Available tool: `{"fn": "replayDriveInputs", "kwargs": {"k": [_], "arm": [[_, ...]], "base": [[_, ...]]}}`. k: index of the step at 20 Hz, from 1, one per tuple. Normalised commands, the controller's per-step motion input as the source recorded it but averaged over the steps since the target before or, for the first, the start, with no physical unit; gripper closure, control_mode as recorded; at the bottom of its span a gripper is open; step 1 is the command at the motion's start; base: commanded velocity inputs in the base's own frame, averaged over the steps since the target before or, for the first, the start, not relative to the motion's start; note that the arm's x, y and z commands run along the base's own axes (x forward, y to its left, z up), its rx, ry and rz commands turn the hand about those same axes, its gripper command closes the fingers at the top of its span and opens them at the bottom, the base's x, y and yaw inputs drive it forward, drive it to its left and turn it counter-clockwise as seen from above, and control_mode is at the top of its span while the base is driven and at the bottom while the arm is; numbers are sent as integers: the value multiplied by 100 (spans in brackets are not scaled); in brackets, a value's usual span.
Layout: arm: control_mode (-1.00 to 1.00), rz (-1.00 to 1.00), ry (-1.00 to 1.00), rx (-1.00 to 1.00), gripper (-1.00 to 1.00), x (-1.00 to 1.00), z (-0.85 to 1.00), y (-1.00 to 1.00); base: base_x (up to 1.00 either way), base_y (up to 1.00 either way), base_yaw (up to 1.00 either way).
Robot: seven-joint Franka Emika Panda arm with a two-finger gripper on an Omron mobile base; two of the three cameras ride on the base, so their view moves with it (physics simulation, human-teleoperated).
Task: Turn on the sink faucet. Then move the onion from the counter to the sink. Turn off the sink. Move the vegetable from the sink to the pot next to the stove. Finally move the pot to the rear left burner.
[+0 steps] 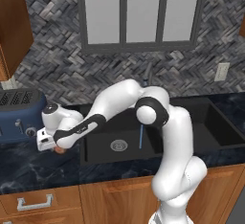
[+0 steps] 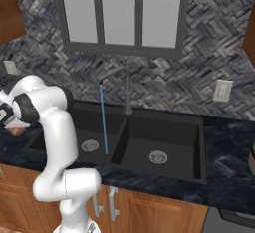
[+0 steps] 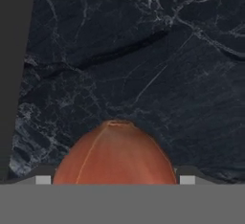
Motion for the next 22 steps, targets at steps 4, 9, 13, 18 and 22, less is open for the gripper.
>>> {"fn": "replayDriveInputs", "kwargs": {"k": [4,9,13,18,22], "arm": [[-100,-6,0,0,100,-52,26,-19],[-100,-8,-3,0,100,-63,33,-39],[-100,-7,-6,0,100,-48,38,-55],[-100,-6,-4,0,100,-18,40,-69],[-100,-4,-6,0,100,-3,33,-70]], "base": [[0,0,0],[0,0,0],[0,0,0],[0,0,0],[0,0,0]]}}
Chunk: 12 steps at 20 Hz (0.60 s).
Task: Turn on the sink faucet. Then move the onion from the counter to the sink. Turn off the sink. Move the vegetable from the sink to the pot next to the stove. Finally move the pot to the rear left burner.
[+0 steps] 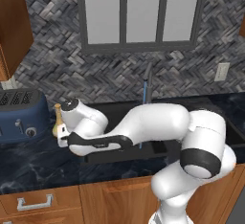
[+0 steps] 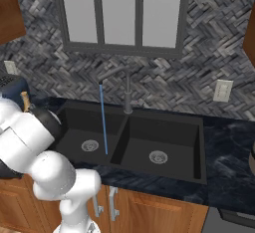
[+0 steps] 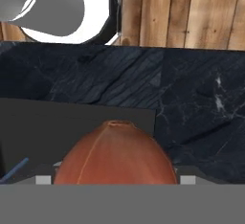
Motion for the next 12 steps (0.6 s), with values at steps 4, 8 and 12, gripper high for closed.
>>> {"fn": "replayDriveInputs", "kwargs": {"k": [4,8,12], "arm": [[-100,-3,-2,1,100,0,25,-69],[-100,-2,0,0,100,1,7,-67],[-100,-2,0,0,100,10,0,-66]], "base": [[0,0,0],[0,0,0],[0,0,0]]}}
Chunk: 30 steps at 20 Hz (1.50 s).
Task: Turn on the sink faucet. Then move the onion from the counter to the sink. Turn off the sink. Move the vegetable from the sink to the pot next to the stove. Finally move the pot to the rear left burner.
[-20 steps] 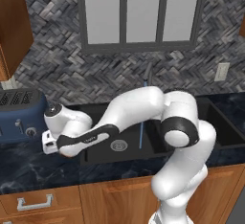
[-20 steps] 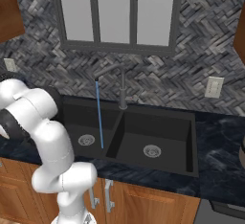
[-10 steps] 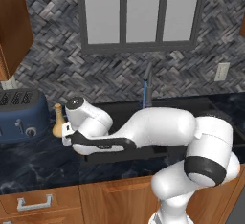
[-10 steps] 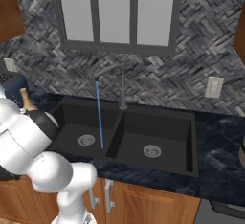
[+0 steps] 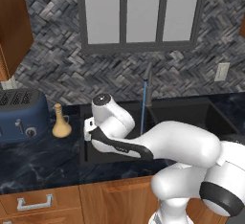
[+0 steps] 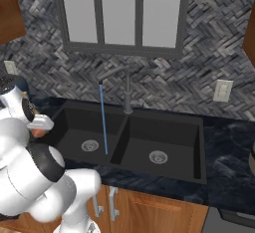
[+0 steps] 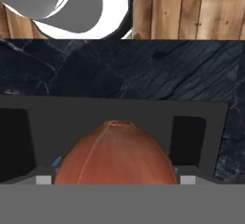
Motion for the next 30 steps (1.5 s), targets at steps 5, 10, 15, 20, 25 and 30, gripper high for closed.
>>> {"fn": "replayDriveInputs", "kwargs": {"k": [5,10,15,20,25,30], "arm": [[-100,-1,0,0,100,25,-11,-54],[-100,0,5,0,100,45,-22,-39],[-100,-2,9,0,100,58,-20,-24],[-100,-3,9,0,100,39,-20,-11],[-100,0,4,0,100,8,-29,-4],[-100,0,0,0,100,8,-34,0]], "base": [[0,0,0],[0,0,0],[0,0,0],[0,0,0],[0,0,0],[0,0,0]]}}
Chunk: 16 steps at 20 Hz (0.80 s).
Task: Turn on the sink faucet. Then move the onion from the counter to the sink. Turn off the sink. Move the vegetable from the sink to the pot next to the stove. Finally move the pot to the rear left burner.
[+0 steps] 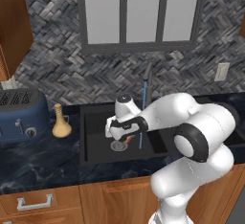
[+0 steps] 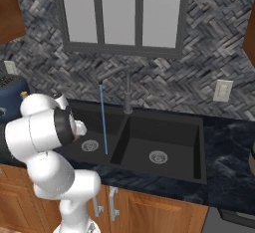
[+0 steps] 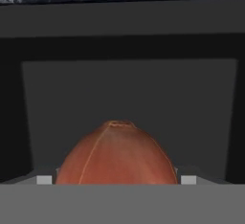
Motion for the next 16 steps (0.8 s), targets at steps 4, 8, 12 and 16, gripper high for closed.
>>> {"fn": "replayDriveInputs", "kwargs": {"k": [4,8,12,16], "arm": [[-100,0,1,0,100,15,-34,0],[-100,0,1,0,100,17,-28,0],[-100,0,3,0,100,22,-22,0],[-100,0,6,0,100,32,-20,0]], "base": [[0,0,0],[0,0,0],[0,0,0],[0,0,0]]}}
